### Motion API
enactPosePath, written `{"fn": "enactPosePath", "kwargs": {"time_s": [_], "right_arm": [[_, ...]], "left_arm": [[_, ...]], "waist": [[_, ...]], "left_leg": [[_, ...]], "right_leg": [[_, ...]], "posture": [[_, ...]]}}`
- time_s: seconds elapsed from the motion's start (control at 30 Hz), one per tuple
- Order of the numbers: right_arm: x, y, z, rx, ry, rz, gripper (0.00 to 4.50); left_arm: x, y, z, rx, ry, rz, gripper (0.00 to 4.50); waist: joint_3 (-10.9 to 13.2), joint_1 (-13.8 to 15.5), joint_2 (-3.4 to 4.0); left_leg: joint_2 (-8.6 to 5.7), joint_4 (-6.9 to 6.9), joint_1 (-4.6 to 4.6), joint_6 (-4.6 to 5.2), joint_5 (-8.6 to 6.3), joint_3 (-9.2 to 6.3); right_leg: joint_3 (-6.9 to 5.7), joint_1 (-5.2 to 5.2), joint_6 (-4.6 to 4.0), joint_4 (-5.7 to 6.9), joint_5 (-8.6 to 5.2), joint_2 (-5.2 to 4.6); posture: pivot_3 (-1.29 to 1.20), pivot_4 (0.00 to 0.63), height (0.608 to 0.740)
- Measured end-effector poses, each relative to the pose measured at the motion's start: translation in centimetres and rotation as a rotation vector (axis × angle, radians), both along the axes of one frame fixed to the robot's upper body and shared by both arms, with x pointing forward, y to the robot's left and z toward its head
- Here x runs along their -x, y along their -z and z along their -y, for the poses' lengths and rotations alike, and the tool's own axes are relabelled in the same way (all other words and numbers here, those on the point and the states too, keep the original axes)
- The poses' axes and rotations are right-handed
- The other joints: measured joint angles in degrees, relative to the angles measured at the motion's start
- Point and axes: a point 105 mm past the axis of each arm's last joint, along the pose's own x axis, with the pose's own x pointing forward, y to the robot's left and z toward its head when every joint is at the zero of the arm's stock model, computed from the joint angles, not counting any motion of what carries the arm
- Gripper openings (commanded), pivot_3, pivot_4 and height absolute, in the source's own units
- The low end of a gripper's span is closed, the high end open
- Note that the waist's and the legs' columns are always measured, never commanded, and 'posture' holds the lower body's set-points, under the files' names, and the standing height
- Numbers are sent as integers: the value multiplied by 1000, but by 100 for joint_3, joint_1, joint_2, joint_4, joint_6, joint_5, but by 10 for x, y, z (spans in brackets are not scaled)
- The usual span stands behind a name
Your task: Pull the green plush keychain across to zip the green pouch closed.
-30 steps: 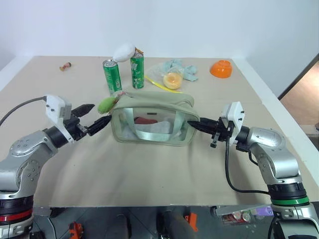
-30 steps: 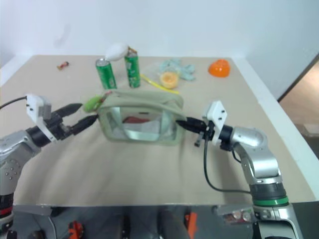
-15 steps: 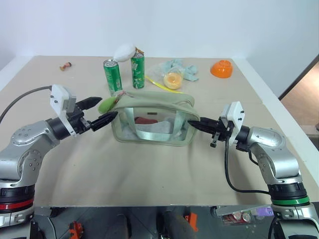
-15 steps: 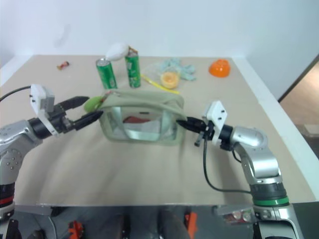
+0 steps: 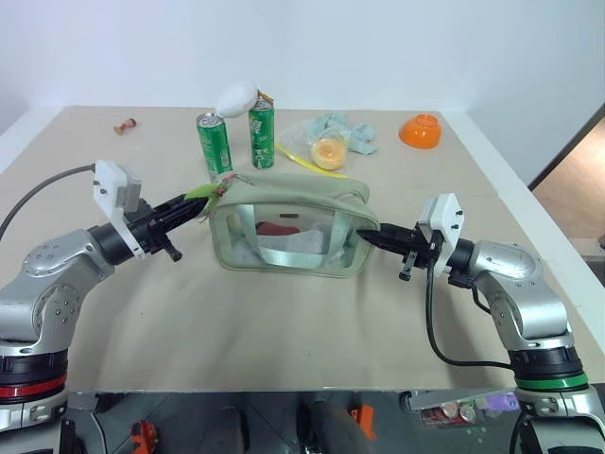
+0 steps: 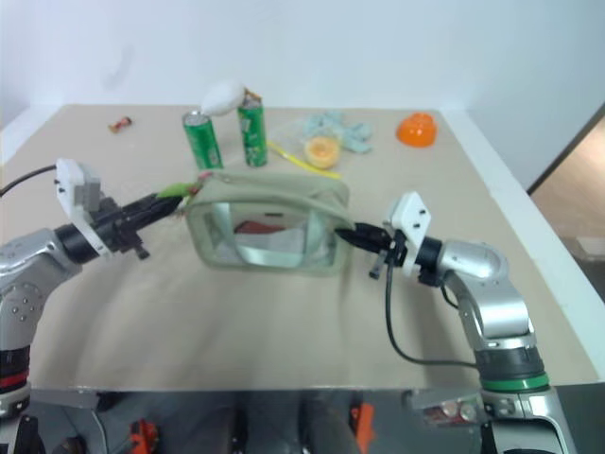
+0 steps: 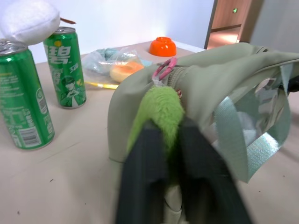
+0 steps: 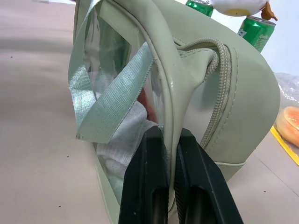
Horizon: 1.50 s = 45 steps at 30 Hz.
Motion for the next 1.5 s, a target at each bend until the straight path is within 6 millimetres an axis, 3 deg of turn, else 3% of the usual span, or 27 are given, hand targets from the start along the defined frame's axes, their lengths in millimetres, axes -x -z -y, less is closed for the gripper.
{"fn": "enactPosePath", "kwargs": {"time_s": [0.13,0.4,0.53,0.8,0.97,1.13,1.33,1.5], "right_arm": [[1,0,0,11,-4,1,0],[0,-1,2,28,-6,12,0],[-2,-2,2,34,-11,16,0],[-2,-1,3,43,-9,21,0],[-2,-2,3,43,-10,27,0],[-2,-1,3,44,-12,27,0],[-2,-1,4,45,-13,26,0],[-3,0,6,47,-11,21,0]], "left_arm": [[-3,-2,-1,-13,-10,15,20],[-5,-55,47,-131,195,196,20],[-4,-53,72,-206,310,208,20],[-12,-46,89,-290,403,207,20],[-11,-44,89,-313,423,199,1513],[-11,-47,81,-316,405,181,3319],[-3,-69,43,-300,264,202,3319],[7,-49,23,-245,176,112,3319]], "waist": [[0,1,0],[0,2,0],[0,0,0],[0,-2,0],[0,0,0],[1,-3,1],[1,-4,2],[1,-3,2]], "left_leg": [[-1,1,-1,0,0,1],[-29,4,-8,-10,6,-1],[-30,4,-9,-10,6,0],[-29,6,-12,-12,8,-3],[-29,8,-13,-12,8,-3],[-27,10,-13,-12,8,-4],[-23,6,-11,-12,8,-5],[-15,12,-10,-15,10,-6]], "right_leg": [[-1,0,0,0,0,1],[-5,1,5,0,2,5],[-3,0,6,0,2,5],[-7,-1,6,2,2,8],[-8,0,6,2,2,7],[-8,-2,6,5,3,9],[-8,-2,7,5,1,6],[-6,0,11,6,3,-6]], "posture": [[0,150,740],[0,150,740],[0,150,740],[0,150,740],[0,150,740],[0,150,740],[0,150,740],[0,150,740]]}}
